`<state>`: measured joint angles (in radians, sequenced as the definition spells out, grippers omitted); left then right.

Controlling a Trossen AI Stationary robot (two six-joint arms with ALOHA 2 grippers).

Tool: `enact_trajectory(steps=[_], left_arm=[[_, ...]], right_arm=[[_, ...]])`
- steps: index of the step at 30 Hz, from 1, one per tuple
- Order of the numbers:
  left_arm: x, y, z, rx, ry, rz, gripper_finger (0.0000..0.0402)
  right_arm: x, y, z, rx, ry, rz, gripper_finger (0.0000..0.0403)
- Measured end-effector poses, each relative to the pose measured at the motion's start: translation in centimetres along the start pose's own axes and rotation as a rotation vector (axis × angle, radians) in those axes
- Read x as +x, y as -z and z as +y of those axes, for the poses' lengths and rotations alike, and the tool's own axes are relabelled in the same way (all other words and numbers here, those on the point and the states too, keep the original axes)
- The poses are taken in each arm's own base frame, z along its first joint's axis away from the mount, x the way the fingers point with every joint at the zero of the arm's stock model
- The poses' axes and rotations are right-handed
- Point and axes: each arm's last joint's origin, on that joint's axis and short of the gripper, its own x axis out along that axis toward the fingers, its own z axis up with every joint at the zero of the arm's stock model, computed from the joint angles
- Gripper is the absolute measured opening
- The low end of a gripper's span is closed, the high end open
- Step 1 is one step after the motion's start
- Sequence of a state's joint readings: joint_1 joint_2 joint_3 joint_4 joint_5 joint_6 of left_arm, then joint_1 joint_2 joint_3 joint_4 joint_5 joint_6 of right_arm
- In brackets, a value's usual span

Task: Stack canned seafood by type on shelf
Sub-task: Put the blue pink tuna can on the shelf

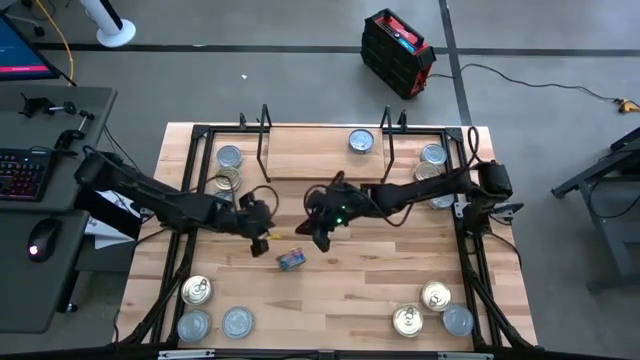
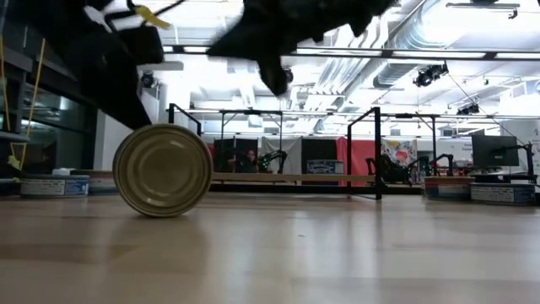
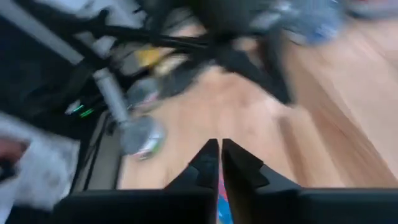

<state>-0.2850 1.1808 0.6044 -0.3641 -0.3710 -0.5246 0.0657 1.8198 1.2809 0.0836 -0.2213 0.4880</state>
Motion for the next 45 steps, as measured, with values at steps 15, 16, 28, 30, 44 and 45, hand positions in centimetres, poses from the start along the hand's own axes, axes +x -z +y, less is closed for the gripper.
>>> enact_trajectory(steps=[15, 16, 28, 30, 44, 45], left_arm=[[-4.3, -0.3, -0.1, -0.371, 0.101, -0.158, 0.0000], [-4.4, -0.4, -0.1, -0.378, 0.102, -0.159, 0.0000], [-4.3, -0.4, 0.1, -0.383, 0.058, -0.189, 0.0000], [-4.3, -0.4, 0.1, -0.384, 0.056, -0.188, 0.0000], [-5.6, -1.1, 0.4, -0.288, 0.054, -0.202, 0.0000], [-6.3, -1.6, 0.5, -0.267, 0.059, -0.217, 0.0000]], right_arm=[[3.0, -4.2, 4.4, -0.643, 0.098, 0.361, 0.0298], [3.1, -4.1, 4.4, -0.665, 0.080, 0.384, 0.0303], [6.7, -0.2, 2.3, -0.730, 0.028, 0.590, 0.0307], [7.5, 0.6, 2.1, -0.744, 0.034, 0.608, 0.0307], [10.0, 3.1, 1.0, -0.795, 0.179, 0.652, 0.0270], [10.1, 3.1, 1.0, -0.796, 0.196, 0.651, 0.0252]])
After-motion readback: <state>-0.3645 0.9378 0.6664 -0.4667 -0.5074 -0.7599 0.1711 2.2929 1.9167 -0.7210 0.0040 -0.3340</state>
